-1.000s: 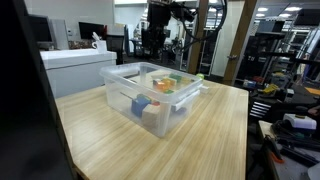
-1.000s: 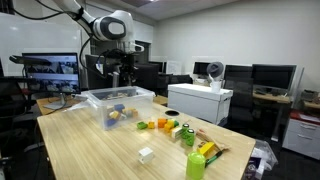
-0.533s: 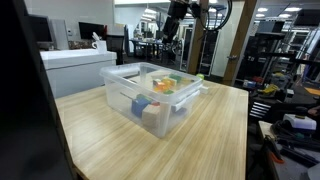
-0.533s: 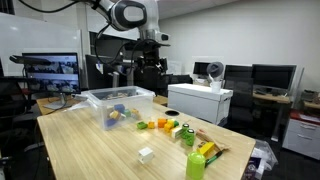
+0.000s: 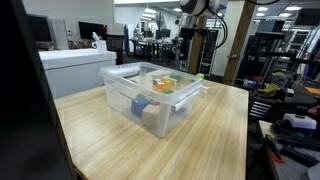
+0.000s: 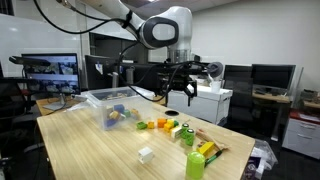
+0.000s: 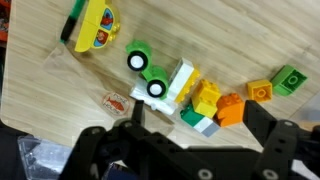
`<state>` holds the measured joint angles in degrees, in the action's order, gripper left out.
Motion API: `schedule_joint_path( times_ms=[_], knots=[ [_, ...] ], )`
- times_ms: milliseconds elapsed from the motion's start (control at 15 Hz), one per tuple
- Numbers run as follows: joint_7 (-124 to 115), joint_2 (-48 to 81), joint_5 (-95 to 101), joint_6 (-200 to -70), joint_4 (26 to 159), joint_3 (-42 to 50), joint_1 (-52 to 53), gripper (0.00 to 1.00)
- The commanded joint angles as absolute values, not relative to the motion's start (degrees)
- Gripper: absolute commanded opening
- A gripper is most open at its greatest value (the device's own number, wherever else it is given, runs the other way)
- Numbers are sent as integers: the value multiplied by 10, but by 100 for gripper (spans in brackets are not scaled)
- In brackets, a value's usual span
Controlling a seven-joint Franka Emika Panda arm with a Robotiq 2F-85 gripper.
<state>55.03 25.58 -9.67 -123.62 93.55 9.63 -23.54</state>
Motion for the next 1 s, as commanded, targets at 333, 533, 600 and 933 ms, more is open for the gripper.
schedule_joint_path(
  times_ms=[333,533,600,933],
  knots=[
    [673,432,-82,-1196,781,66,-296,100],
    [686,472,-76,-1182,736,62,-301,100],
    [684,480,-77,-1177,725,60,-302,75],
    [585,441,-95,-1214,764,78,-269,45]
  ],
)
